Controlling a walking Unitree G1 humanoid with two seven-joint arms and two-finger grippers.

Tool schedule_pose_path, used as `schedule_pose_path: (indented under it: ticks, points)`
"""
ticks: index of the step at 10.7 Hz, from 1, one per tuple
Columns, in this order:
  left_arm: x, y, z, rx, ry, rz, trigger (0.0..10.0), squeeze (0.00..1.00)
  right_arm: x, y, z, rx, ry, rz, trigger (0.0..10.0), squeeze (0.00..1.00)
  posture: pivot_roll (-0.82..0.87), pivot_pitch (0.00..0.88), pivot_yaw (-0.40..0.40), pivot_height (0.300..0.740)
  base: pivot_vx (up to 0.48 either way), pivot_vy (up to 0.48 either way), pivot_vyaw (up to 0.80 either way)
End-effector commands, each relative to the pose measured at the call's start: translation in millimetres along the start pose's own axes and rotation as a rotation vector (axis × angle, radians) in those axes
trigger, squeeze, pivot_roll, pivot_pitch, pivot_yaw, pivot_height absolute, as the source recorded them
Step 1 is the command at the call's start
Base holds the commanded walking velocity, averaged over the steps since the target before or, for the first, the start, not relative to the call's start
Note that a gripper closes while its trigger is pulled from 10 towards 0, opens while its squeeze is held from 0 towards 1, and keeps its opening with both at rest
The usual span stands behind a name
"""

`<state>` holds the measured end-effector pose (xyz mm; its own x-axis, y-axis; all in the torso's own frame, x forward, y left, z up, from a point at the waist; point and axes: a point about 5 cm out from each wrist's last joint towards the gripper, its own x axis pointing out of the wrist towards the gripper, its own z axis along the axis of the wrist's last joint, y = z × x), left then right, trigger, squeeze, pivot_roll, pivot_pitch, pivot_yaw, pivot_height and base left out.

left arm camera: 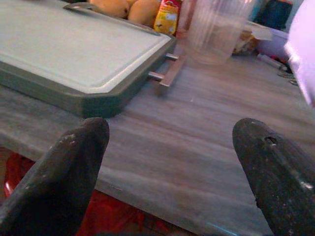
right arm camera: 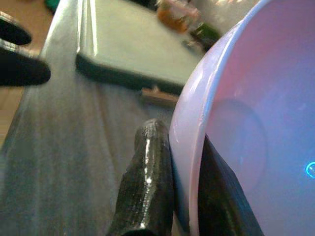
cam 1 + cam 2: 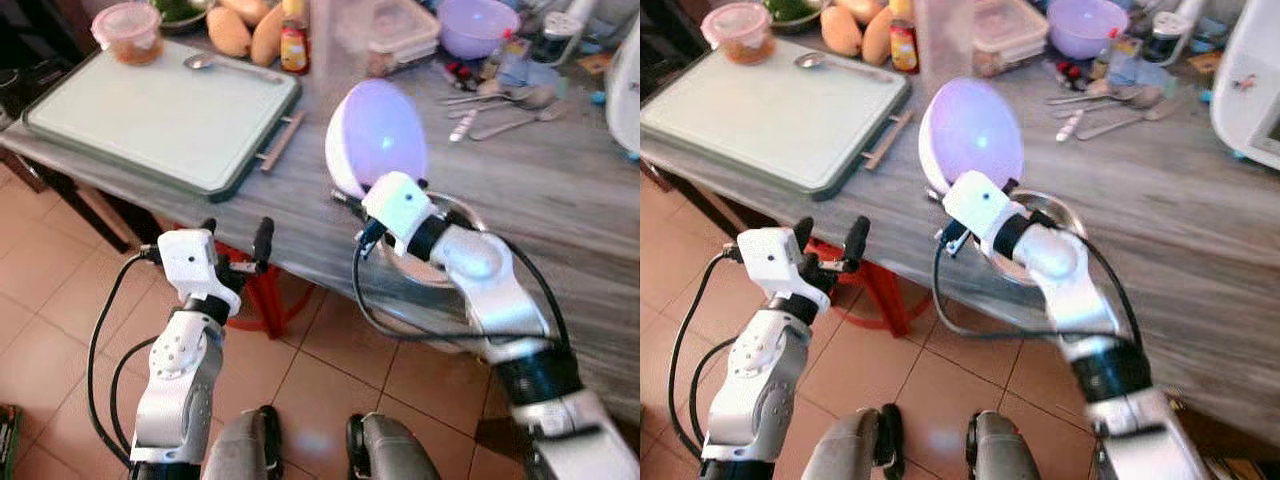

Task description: Setting the table

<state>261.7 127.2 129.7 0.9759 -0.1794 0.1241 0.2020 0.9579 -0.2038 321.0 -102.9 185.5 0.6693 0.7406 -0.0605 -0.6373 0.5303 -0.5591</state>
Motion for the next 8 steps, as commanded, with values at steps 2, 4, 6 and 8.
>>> schedule_pose_path:
  ticks: [2, 4, 6, 8]
  points:
    - [-2.9, -1.3, -2, 0.002, 0.011, 0.005, 10.0, 0.0, 2.3, 1.6, -4, -0.033, 0.023, 0.124, 10.0, 0.0, -0.04, 0.21, -0.002, 0.74, 0.0, 0.0, 0.0]
    - [-3.4, -2.0, -2, -0.001, 0.013, 0.002, 10.0, 0.0, 5.7, 4.8, -7, -0.034, 0.028, 0.164, 10.0, 0.0, -0.04, 0.212, -0.004, 0.74, 0.0, 0.0, 0.0]
    - [-4.4, -2.6, -3, -0.003, 0.02, -0.001, 10.0, 0.0, 1.7, 12.5, -17, -0.042, 0.068, 0.217, 10.0, 1.0, -0.04, 0.215, -0.002, 0.74, 0.0, 0.0, 0.0]
    - [-4.6, -2.4, -4, -0.002, 0.028, -0.008, 10.0, 0.0, -2.6, 11.0, -23, -0.069, 0.111, 0.219, 10.0, 1.0, -0.04, 0.216, 0.003, 0.74, 0.0, 0.0, 0.0]
